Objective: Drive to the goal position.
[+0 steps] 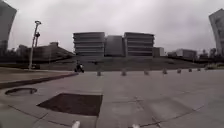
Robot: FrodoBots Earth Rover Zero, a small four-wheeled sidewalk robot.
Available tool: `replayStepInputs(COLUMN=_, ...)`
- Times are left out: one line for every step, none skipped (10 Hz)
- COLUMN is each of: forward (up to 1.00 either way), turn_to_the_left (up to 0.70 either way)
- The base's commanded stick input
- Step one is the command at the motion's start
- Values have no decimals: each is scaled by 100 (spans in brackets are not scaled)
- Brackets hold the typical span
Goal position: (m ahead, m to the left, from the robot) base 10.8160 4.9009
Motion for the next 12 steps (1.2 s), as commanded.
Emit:
replayStepInputs(forward=70, turn_to_the_left=-1)
replayStepInputs(forward=70, turn_to_the_left=-1)
replayStepInputs(forward=70, turn_to_the_left=-1)
replayStepInputs(forward=70, turn_to_the_left=-1)
replayStepInputs(forward=70, turn_to_the_left=-1)
replayStepInputs(forward=70, turn_to_the_left=-1)
replayStepInputs(forward=70, turn_to_the_left=-1)
replayStepInputs(forward=70, turn_to_the_left=-1)
replayStepInputs(forward=70, turn_to_the_left=-1)
replayStepInputs(forward=70, turn_to_the_left=-1)
replayStepInputs(forward=70, turn_to_the_left=-1)
replayStepInputs(forward=70, turn_to_the_left=-1)
